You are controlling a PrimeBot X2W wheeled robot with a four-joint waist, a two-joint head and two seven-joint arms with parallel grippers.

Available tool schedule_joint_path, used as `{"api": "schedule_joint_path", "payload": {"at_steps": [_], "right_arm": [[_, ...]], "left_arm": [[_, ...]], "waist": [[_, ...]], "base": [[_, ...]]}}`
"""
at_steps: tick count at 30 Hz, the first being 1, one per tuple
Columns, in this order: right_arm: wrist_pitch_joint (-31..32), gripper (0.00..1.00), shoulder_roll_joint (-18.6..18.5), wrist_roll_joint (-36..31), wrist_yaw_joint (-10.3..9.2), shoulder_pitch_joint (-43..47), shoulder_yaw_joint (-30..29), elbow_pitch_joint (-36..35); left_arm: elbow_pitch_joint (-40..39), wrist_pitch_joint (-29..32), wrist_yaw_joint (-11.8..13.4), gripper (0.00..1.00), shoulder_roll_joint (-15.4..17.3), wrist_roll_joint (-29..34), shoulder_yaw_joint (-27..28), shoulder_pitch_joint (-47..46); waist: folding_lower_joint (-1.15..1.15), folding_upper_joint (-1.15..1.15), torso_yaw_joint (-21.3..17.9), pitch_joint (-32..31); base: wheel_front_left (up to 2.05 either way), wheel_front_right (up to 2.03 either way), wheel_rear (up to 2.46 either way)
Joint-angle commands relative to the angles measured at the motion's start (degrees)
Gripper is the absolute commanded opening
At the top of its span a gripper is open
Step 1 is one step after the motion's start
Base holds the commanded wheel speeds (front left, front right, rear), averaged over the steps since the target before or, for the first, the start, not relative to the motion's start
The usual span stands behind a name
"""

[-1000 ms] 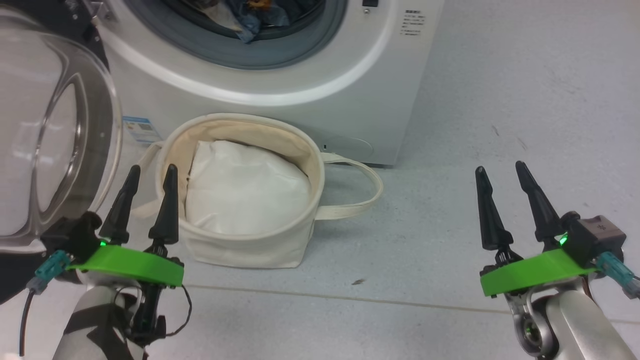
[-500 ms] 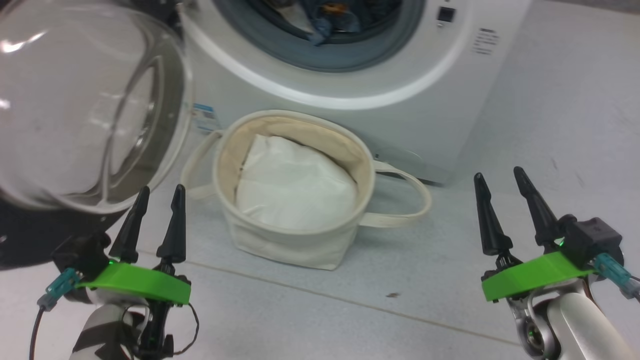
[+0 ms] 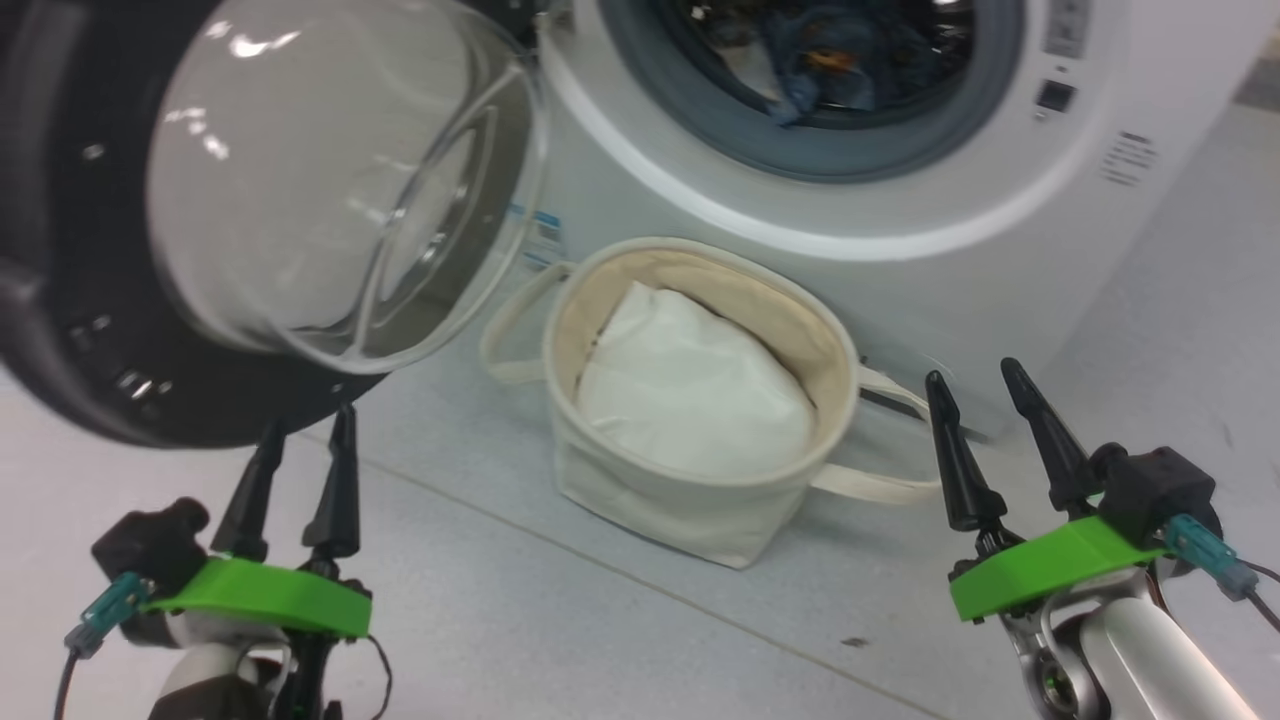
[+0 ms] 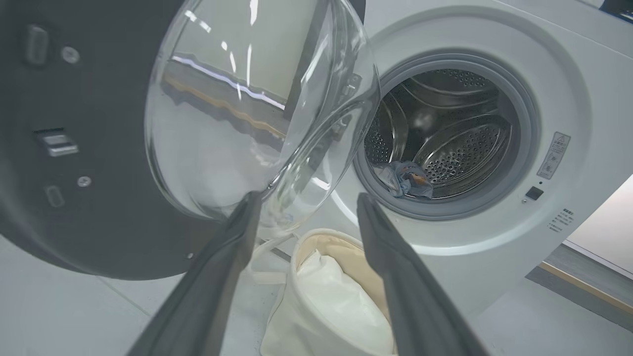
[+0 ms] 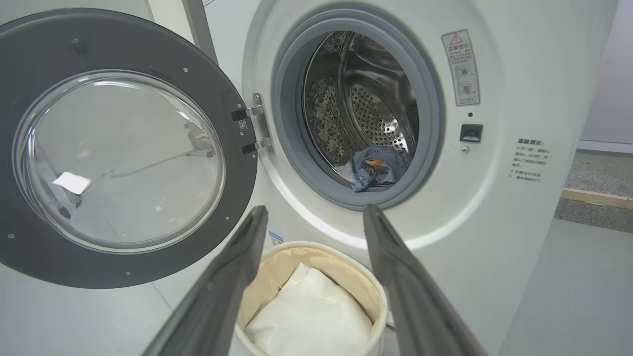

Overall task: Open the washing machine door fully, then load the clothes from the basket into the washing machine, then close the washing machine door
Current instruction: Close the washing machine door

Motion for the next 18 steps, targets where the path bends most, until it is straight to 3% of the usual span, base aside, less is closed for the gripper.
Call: {"api": "schedule_joint_path", "payload": {"at_steps": [1,9,18], "right_arm": [[-0.7,1.0,-0.97,0.48,0.32,-1.06,1.02,-1.56],[-0.7,1.0,-1.41,0.89,0.32,-0.79,2.07,-1.07],[-0.7,1.0,-1.74,1.86,0.32,-2.74,4.8,-0.03]], "left_arm": [[-1.37,-0.69,-0.33,1.0,0.92,0.79,2.71,-0.98],[0.41,-0.69,-0.33,1.0,0.06,2.79,4.5,-0.26],[-1.62,-0.69,-0.33,1.0,-0.87,3.99,8.53,1.71]], "waist": [[0.0,0.0,1.98,-0.63],[0.0,0.0,6.05,-1.41],[0.0,0.0,6.75,-1.12]], "base": [[0.0,0.0,0.0],[0.0,0.0,0.0],[0.0,0.0,0.0]]}}
